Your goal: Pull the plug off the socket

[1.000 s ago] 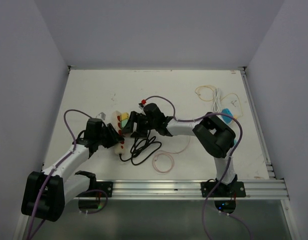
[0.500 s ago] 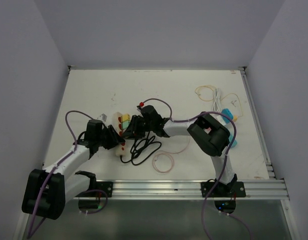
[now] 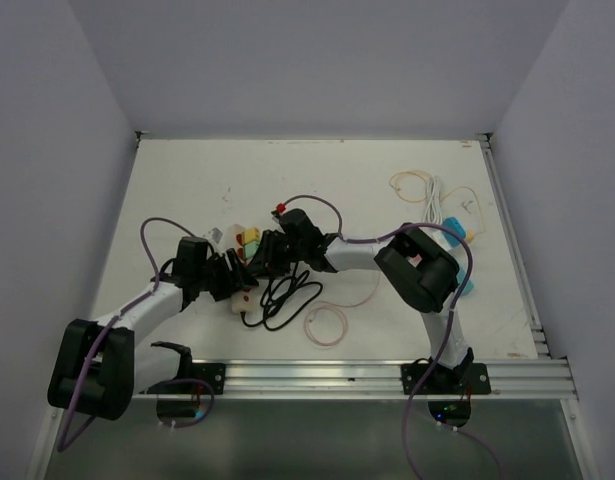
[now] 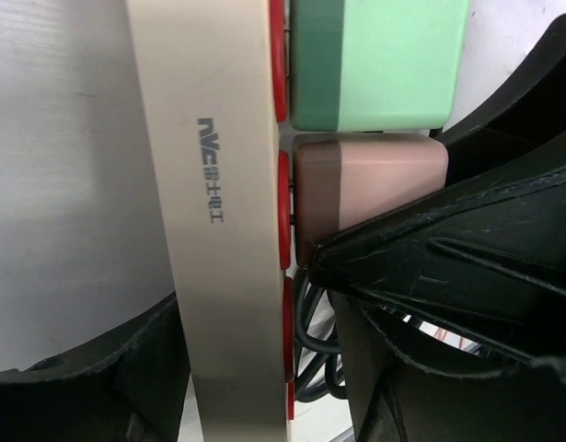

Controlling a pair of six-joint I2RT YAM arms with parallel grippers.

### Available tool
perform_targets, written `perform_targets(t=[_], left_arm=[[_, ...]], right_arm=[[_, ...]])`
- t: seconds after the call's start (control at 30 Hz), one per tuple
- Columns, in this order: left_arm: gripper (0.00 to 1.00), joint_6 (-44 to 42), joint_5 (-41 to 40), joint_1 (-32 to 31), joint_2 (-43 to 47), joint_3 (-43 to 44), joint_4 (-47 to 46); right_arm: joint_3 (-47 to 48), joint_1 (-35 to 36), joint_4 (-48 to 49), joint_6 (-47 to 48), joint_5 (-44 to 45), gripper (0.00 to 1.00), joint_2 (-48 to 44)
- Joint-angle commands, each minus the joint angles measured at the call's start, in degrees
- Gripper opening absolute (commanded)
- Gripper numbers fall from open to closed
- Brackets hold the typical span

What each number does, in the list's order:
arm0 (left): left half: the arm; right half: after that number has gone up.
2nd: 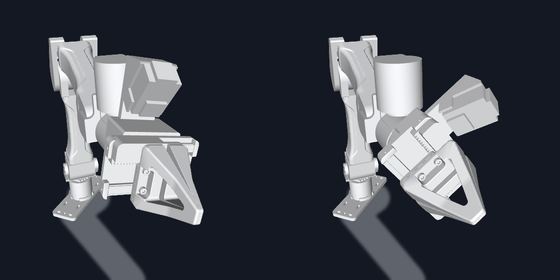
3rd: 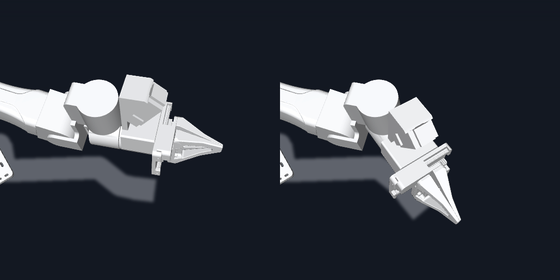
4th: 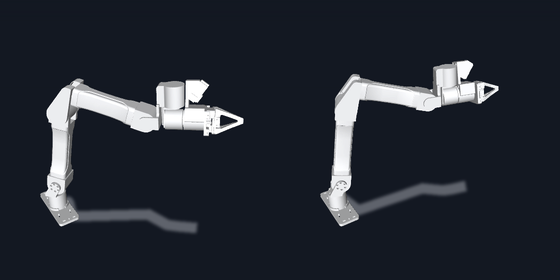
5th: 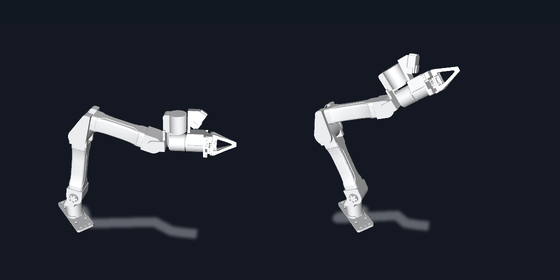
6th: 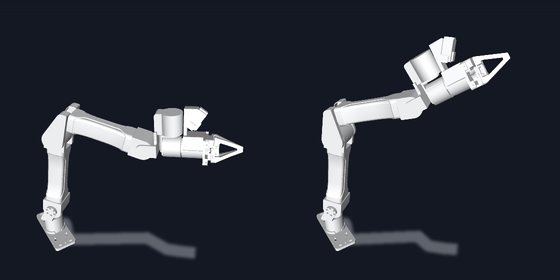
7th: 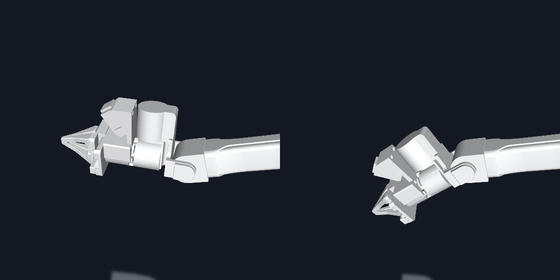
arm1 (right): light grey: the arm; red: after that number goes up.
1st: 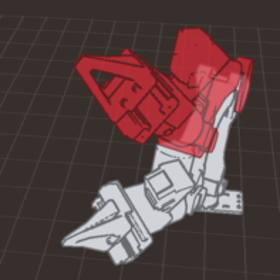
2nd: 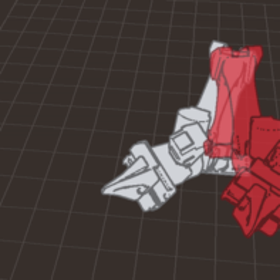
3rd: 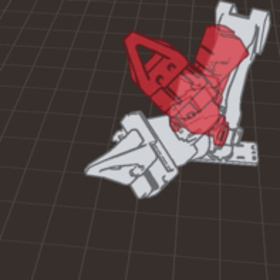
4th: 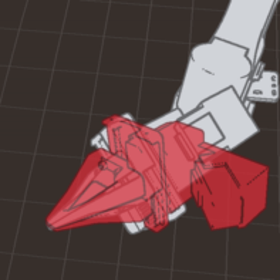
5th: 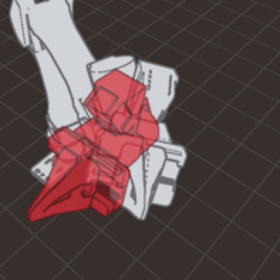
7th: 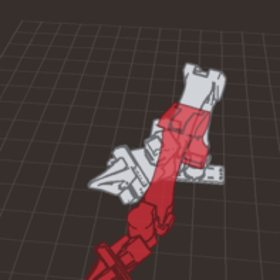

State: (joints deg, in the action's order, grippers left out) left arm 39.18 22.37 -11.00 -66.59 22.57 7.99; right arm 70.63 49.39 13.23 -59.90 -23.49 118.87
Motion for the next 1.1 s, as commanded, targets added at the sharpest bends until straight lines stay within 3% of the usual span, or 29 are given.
perform_targets(t=[0.0, 0.1, 0.3, 0.33, 0.4, 0.7, 1.07], left_arm=[[0.64, -2.0, 2.94, -0.07, -0.91, 2.39, -0.87], [0.58, -2.44, 1.89, -0.07, -0.91, 2.39, -0.08], [0.21, -2.97, 0.75, -0.16, -1.44, 2.13, 0.88], [0.1, -3.05, 0.48, -0.24, -1.44, 2.13, 1.15], [0.0, -3.41, -0.74, -0.16, -1.27, 2.22, 1.85], [0.0, 1.86, -11.55, 0.02, -1.26, 1.26, 8.09], [0.0, 7.31, -17.09, 1.69, -0.65, -0.07, 9.94]], right_arm=[[2.76, -0.08, -1.1, 2.77, 0.54, 0.0, -2.24], [2.93, 0.01, -1.28, 2.86, 0.46, 0.0, -2.41], [3.02, 0.01, -1.54, 2.59, 0.02, 0.0, -2.76], [2.93, -0.08, -1.72, 2.59, 0.02, 0.0, -3.11], [3.02, 0.01, -2.07, 2.77, 0.02, 0.0, -3.47], [0.05, -1.04, -3.31, 2.51, 1.6, 0.0, -9.18], [-14.45, -3.24, 10.93, -0.39, 5.2, 0.0, -16.21]])
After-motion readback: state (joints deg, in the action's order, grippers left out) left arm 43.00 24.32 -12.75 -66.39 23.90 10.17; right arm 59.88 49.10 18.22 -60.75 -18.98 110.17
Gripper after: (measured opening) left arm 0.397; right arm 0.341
